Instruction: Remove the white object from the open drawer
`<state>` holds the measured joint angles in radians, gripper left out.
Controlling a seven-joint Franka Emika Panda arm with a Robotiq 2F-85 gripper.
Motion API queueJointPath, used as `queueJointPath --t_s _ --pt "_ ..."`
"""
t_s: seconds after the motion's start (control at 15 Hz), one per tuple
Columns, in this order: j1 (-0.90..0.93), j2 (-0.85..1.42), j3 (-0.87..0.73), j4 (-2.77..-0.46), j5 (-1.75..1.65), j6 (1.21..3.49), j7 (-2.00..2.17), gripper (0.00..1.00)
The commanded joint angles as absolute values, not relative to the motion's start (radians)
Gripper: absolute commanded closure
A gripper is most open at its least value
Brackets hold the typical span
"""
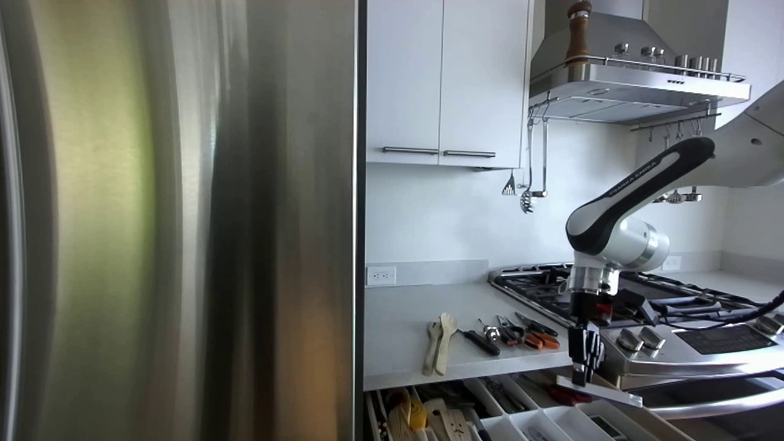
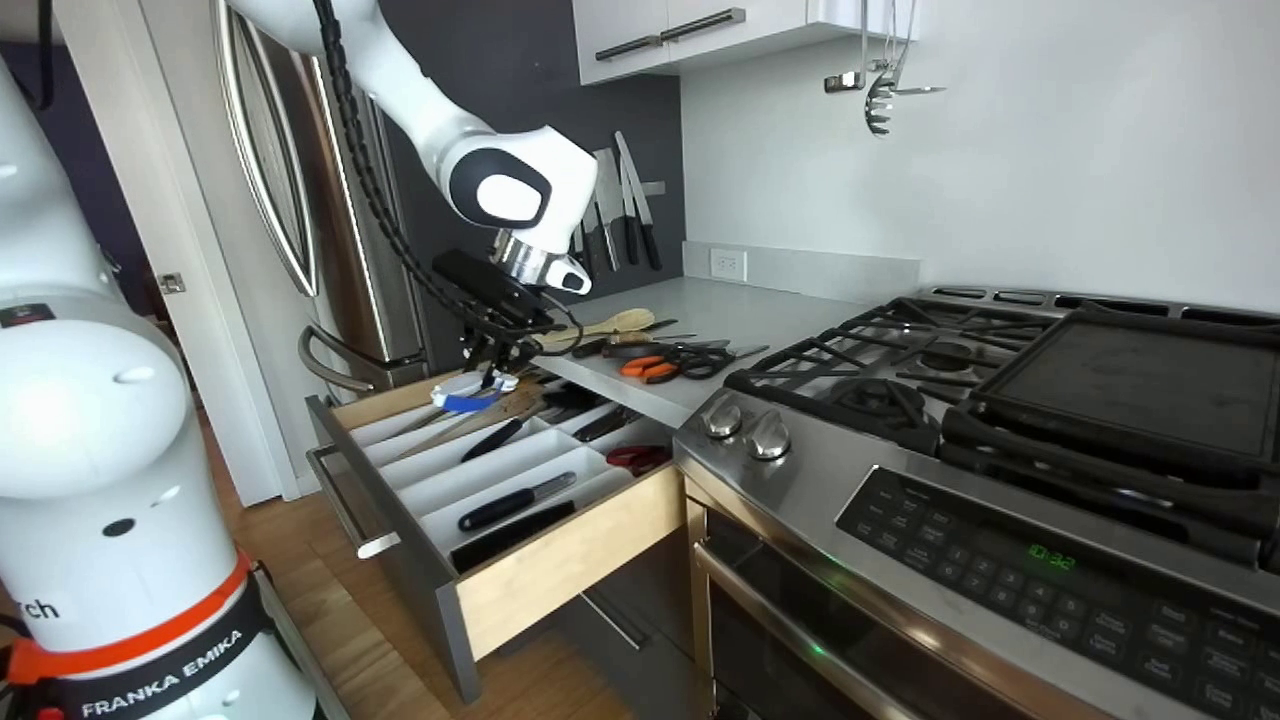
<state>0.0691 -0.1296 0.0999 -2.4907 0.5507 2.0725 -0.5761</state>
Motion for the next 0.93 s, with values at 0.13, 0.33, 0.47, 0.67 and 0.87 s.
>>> queueJointPath --t_s 0.13,0.33,0.47,0.67,0.87 --pt "0.131 -0.206 0.074 -2.494 0.571 2.029 -0.834 0.92" --pt "0.134 -0.194 0.079 -2.482 0.552 2.046 -0.780 0.92" --pt "0.136 -0.193 0.079 -2.481 0.552 2.050 -0.779 0.69" --pt "0.136 -0.192 0.078 -2.481 0.552 2.050 -0.779 0.69" --pt "0.134 -0.127 0.091 -2.359 0.472 2.096 -0.782 0.92"
